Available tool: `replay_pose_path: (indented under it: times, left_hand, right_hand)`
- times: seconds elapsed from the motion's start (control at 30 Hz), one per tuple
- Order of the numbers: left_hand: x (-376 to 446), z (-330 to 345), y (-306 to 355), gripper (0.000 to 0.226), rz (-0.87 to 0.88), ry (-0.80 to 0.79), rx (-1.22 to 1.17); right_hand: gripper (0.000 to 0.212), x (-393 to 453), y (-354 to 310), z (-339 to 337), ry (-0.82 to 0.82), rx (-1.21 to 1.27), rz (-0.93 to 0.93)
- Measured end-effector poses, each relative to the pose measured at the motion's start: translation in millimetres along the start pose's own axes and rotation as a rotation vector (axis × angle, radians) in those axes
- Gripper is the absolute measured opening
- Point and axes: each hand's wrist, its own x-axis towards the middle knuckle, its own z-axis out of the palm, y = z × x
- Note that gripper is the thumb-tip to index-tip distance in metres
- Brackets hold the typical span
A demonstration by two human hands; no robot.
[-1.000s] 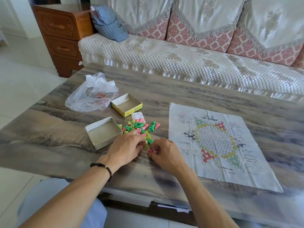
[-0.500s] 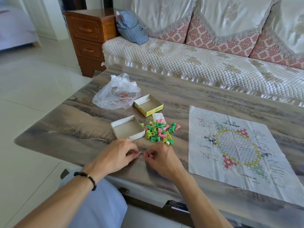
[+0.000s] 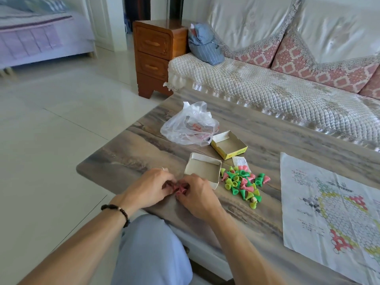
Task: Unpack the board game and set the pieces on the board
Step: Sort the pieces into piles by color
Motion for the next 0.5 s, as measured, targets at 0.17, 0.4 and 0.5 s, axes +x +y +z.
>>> replay_pose_path:
  times: [0.17,0.4,0.5]
  left_hand:
    - [-1.0,-0.2,-4.1,0.026,-0.025,0.001,0.002]
    - [-8.1,-4.0,3.7,0.041,-0.052,-0.045,0.006]
    - [-11.4,-8.6,10.2,0.045,-0.066,-0.034,0.012]
  right_hand:
    - [0.024,4.0,-1.3,0.5,-0.010,0.028,0.010]
    - [0.016,-6.5,-0.2,-4.7,0.022,0.010,0.013]
    - [0.026,-13.9,1.6,-10.9,0.031,-0.002,-0.003]
